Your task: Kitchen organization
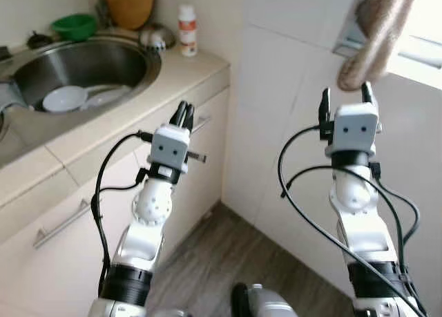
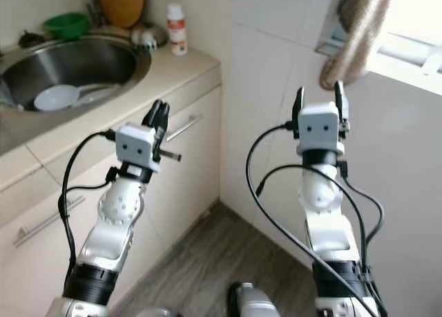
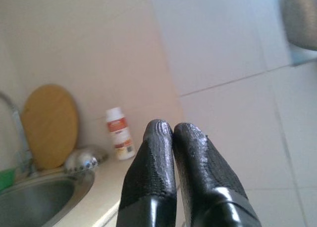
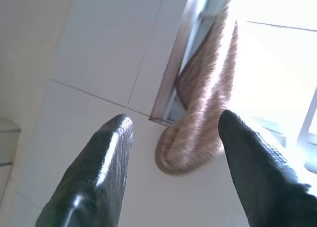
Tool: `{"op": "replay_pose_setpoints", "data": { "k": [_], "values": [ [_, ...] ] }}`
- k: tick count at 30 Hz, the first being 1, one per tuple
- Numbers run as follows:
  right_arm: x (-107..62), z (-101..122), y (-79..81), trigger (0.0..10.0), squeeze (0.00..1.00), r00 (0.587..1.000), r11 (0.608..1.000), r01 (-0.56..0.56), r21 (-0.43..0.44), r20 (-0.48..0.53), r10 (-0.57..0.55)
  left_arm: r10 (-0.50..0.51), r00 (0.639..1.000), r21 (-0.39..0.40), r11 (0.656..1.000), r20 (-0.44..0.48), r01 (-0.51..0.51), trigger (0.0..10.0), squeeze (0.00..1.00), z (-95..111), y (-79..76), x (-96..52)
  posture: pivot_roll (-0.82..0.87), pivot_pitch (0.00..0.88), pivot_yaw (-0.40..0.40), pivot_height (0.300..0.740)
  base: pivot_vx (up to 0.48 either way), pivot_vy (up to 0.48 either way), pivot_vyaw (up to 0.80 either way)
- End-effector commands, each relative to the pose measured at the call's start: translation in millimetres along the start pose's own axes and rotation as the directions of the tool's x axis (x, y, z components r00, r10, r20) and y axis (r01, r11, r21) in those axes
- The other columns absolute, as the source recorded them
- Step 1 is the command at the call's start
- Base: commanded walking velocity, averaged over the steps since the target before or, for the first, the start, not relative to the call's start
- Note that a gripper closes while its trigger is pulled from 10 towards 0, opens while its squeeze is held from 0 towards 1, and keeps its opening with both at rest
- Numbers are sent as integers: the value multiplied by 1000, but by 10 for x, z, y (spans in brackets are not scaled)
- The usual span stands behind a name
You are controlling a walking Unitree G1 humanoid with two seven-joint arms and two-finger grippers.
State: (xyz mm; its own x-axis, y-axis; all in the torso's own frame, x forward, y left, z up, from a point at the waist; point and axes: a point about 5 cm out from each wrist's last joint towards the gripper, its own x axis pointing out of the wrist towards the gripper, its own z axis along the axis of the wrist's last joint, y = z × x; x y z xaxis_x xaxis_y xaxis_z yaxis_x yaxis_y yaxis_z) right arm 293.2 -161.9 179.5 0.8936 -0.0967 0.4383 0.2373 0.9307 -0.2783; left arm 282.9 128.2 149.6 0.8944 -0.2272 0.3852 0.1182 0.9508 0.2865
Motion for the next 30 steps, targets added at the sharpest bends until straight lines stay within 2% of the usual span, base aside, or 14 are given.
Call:
{"op": "replay_pose_setpoints", "data": {
  "k": [1, 5, 7, 12, 23, 30],
  "values": [
    [21, 13, -32, 10000, 0, 1000, 1000, 4, -19, 11, -4, -8, 999, 2, 1000, 32, 8, 10000, 0, 56, -23, 32, 144, 0, -20, 740, 0, 0, -800],
    [23, 11, -27, 10000, 0, 1000, 1000, 2, -20, 11, -1, -17, 1000, 17, 1000, 7, 17, 10000, 0, 30, -34, 35, 146, 0, -21, 740, 0, 0, -800],
    [23, 12, -20, 10000, 0, 1000, 1000, 0, -21, 12, 0, -20, 1000, 37, 999, 0, 20, 10000, 0, 24, -27, 36, 147, 0, -22, 740, 0, -480, -800],
    [23, 15, -12, 10000, 0, 1000, 1000, -1, -21, 14, 1, -13, 1000, 20, 1000, 7, 13, 10000, 0, 23, -29, 27, 148, 0, -22, 740, 0, -480, -800],
    [21, 9, -10, 10000, 0, 1000, 1000, 2, -27, 11, -2, -20, 1000, 25, 999, -1, 20, 10000, 0, 14, -36, 11, 150, 0, -20, 740, 0, 0, -800],
    [23, -1, -17, 10000, 0, 1000, 999, 3, -40, 6, -3, -19, 1000, 27, 999, -5, 19, 10000, 0, 12, -39, 11, 149, 0, -21, 740, 0, -455, -800]
  ]
}}
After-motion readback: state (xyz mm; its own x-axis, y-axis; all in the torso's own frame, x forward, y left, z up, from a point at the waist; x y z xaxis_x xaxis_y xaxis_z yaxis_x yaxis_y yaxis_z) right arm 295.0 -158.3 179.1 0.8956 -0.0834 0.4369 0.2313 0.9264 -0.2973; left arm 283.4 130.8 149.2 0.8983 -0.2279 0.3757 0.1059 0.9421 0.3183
